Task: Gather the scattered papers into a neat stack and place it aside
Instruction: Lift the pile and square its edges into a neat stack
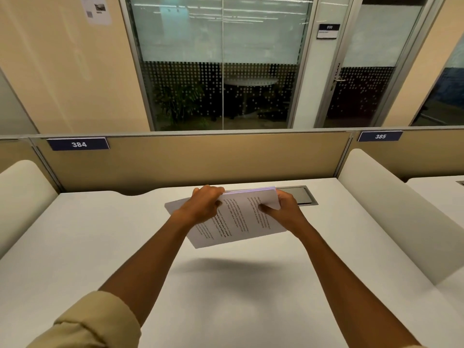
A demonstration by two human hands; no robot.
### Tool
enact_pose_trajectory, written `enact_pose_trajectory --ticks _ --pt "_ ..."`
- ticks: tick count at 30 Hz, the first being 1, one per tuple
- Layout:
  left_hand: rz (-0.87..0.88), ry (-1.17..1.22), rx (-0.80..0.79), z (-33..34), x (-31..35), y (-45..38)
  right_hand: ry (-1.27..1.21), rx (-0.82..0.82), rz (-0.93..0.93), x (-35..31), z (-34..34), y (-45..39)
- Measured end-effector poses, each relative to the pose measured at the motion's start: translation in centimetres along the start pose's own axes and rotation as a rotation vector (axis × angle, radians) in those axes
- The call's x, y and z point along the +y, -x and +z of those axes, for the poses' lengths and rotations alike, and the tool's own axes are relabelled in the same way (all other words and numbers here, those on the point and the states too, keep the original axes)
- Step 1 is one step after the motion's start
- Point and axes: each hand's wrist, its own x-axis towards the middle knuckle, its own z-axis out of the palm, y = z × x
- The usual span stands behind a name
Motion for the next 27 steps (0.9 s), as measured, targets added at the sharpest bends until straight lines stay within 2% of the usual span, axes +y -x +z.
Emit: enact_pose_trajectory --ticks 4,8,16,18,22,27 --pt "-0.002 0.014 0.014 0.6 0.0 0.0 -0.024 -0.006 0.073 0.2 0.5 0.3" --pt "-0.035 0.087 0.101 0.4 -0.6 0.5 -0.047 -0.005 0.109 0.9 0.1 0.8" --pt "-0.316 0.282 0.0 0.4 -6.3 2.3 -0.121 0.013 0.163 1.5 -2.3 1.5" --pt "-0.368 0.446 0.018 0.8 -7.4 2.8 -0.146 0.016 0.181 1.8 -2.7 1.7" --pt "-0.384 0.932 0.048 1.4 -7.4 4.8 -0.205 0.026 0.22 2.6 -3.0 2.0" --pt "-0.384 1.243 0.033 4.7 -6.3 6.4 -0.255 0.026 0.258 3.6 -2.0 2.4"
